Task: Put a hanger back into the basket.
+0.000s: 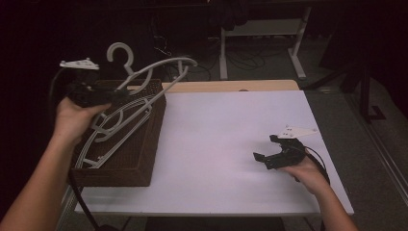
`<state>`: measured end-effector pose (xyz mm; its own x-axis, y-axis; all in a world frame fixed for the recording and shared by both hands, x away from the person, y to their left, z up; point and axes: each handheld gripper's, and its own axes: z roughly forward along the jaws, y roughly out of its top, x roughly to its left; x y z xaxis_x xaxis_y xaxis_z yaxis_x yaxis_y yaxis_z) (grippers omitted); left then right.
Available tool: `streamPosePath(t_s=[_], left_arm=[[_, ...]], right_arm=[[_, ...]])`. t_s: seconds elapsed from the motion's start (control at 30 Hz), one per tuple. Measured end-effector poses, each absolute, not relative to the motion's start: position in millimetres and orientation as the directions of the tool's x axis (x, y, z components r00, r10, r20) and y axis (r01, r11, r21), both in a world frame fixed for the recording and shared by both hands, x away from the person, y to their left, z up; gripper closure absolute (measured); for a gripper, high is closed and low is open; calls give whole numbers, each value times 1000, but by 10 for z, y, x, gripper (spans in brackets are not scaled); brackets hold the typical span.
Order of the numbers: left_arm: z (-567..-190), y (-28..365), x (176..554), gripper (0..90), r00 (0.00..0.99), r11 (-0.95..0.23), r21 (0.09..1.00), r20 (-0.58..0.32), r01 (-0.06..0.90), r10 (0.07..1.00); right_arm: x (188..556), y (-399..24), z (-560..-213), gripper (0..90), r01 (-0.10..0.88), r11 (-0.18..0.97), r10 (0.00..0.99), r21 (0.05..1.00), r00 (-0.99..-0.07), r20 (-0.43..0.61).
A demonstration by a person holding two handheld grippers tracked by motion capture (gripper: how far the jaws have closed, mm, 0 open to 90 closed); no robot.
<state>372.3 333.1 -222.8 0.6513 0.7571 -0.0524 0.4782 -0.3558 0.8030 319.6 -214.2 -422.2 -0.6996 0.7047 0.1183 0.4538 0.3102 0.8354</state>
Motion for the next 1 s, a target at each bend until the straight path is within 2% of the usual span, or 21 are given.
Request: streamPosePath(t_s=[0.03, 0.23, 0.43, 0.6, 1.0], left_arm=[[-2236, 3509, 3705, 794, 634, -354, 798, -45, 487, 772], [-2360, 3998, 3644, 794, 575, -299, 793, -79, 532, 814], [-2592, 4286, 3626, 794, 558, -283, 772, -110, 569, 823], [-2788, 4341, 3711, 794, 549, -302, 744, -103, 596, 830], [-3221, 4317, 3904, 794, 522, -280, 691, -165, 666, 837]], right_arm=[[3202, -2152, -4222, 25, 452, 311, 704, 836, -700, 117], [3217, -2187, -4219, 25, 457, 305, 715, 836, -690, 116], [3230, -2175, -4206, 25, 462, 302, 725, 834, -679, 114], [3251, -2161, -4222, 25, 466, 308, 727, 829, -677, 110], [3249, -2188, -4247, 25, 473, 315, 735, 823, -670, 103]])
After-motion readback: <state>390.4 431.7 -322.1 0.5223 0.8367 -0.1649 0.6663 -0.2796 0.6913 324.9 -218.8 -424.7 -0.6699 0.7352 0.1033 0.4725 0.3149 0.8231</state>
